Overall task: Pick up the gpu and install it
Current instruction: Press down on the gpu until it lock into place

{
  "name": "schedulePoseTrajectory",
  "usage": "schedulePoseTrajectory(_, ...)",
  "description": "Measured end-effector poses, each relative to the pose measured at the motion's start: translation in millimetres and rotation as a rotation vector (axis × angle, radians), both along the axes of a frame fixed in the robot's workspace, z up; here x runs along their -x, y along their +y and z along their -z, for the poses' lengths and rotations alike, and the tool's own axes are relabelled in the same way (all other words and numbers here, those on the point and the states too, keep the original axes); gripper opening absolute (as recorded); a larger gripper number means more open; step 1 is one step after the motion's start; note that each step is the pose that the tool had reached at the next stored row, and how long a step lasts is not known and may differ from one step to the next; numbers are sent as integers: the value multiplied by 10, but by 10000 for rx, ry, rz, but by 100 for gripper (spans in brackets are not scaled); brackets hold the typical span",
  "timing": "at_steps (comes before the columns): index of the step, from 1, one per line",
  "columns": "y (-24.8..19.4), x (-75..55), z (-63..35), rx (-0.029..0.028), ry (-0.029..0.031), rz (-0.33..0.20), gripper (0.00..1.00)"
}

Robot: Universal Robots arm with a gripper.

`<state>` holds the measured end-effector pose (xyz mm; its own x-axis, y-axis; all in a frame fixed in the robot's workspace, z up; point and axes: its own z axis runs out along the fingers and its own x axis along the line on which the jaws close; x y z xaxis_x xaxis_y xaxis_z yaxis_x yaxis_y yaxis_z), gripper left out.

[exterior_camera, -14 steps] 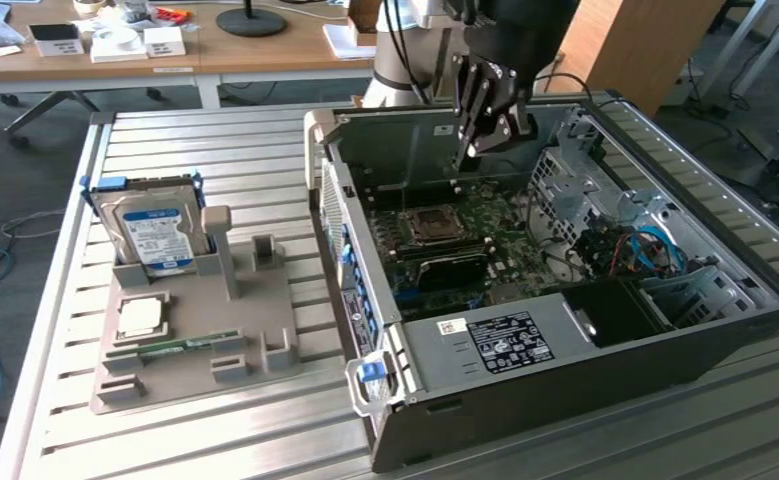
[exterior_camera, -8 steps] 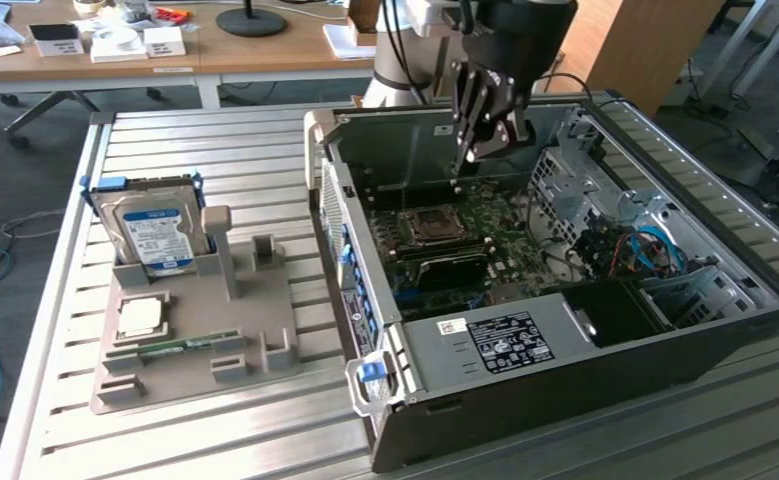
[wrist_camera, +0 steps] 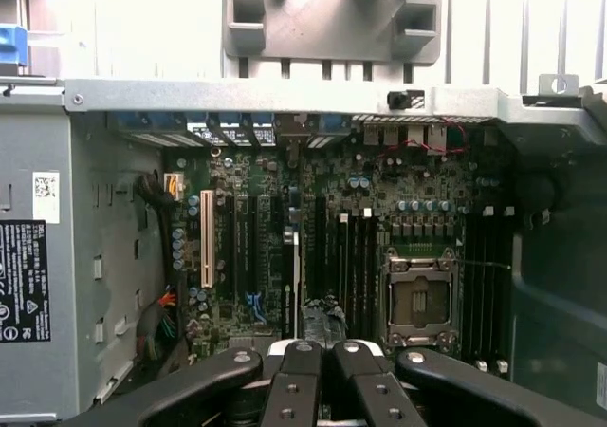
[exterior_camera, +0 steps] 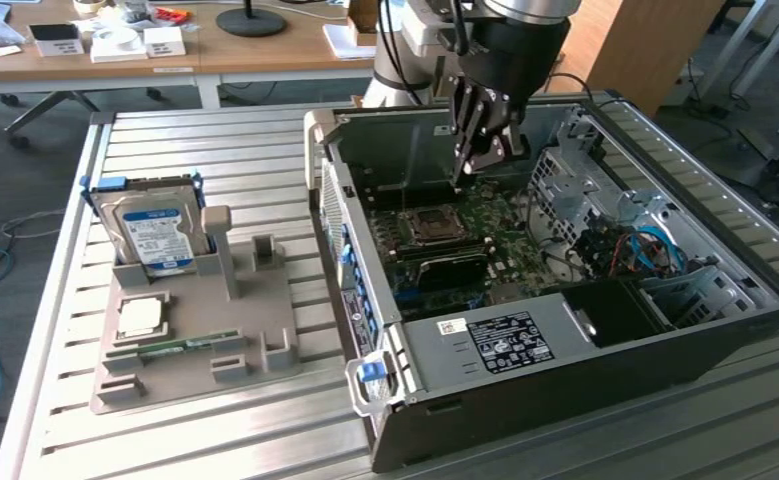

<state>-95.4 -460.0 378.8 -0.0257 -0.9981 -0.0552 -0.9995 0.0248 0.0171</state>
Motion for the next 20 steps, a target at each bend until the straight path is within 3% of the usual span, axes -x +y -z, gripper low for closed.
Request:
schedulePoseTrajectory(5, 0, 0, 6, -3, -2, 0, 11)
schedulePoseTrajectory(13, 0, 0, 143, 0, -4, -1, 11)
schedulePoseTrajectory(20, 0, 0, 184, 2, -5, 0, 11)
